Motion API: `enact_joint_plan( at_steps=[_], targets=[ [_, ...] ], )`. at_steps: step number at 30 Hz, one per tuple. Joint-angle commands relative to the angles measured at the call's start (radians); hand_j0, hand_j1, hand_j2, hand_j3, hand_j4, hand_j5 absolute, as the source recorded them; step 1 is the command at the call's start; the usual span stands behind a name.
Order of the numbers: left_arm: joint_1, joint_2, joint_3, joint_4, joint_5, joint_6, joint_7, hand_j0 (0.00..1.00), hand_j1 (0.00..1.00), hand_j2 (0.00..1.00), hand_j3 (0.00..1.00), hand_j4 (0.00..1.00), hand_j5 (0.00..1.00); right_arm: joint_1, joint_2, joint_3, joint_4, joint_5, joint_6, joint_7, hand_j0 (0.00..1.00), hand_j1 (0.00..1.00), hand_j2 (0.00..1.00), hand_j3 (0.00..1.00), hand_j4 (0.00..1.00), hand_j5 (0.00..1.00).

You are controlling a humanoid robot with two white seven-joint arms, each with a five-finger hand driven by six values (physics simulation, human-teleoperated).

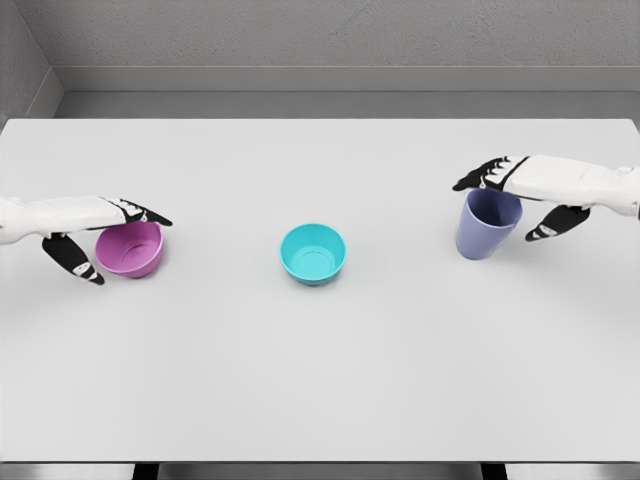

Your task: Stacking bowl and cup with both arms

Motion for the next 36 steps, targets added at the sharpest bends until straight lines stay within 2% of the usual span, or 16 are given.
enact_joint_plan(
  at_steps=[1,9,36],
  targets=[
    [0.0,-0.005,0.003,0.004,0.005,0.0,-0.001,1.0,1.0,1.0,1.0,1.0,1.0,0.0,-0.001,0.0,0.001,-0.005,0.002,0.004,1.0,1.0,1.0,1.0,1.0,1.0],
    [0.0,-0.012,0.003,0.01,0.007,0.0,0.0,1.0,1.0,1.0,1.0,1.0,1.0,-0.008,0.028,0.001,0.001,-0.004,0.002,0.024,1.0,1.0,1.0,1.0,1.0,1.0],
    [0.002,-0.028,0.005,0.037,0.007,0.0,0.0,1.0,1.0,1.0,1.0,1.0,1.0,-0.008,0.05,0.001,0.024,0.019,0.002,0.027,1.0,1.0,1.0,1.0,1.0,1.0]
  ],
)
